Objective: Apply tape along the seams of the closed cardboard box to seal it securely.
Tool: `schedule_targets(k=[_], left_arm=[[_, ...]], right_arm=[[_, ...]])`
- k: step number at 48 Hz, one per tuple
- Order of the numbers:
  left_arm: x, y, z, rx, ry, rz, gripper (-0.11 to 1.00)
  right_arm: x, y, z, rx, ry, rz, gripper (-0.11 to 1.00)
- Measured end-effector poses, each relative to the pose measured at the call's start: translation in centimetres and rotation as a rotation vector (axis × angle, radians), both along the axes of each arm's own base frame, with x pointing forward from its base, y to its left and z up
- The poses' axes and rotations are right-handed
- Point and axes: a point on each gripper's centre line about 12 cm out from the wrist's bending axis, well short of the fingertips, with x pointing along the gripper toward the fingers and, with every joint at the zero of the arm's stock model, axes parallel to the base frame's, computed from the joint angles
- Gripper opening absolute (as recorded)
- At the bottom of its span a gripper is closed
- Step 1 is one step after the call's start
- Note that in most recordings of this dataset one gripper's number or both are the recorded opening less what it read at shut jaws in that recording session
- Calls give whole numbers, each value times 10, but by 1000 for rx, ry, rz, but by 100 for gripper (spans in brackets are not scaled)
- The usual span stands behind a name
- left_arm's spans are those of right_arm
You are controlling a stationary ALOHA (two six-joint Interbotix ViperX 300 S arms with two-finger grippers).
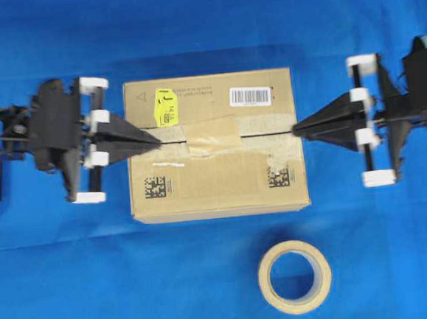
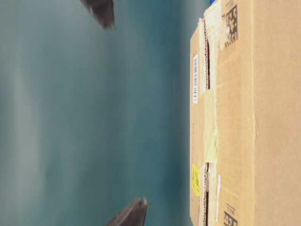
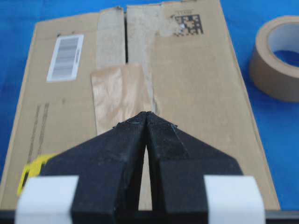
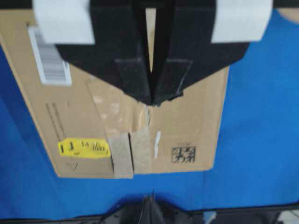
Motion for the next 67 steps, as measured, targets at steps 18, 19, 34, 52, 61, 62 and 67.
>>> schedule_targets(k=[18,19,34,52,61,62,67], left_arm=[[-63,1,-9,-29,-43,10,0],[-66,1,-11,-27,-44,9,0],[-100,2,-20,-32,-56,8,0],[-111,2,-26,-32,-67,7,0],[-111,2,-26,-32,-69,7,0],[-111,2,-26,-32,-69,7,0],[-111,2,-26,-32,-69,7,0]], right_arm=[[-58,1,-15,9,40,44,0],[-59,1,-17,7,44,45,0],[-72,0,-41,7,100,46,0],[-72,0,-46,4,120,46,0],[-72,0,-46,4,119,45,0],[-72,0,-45,4,117,47,1],[-72,0,-45,4,116,45,0]])
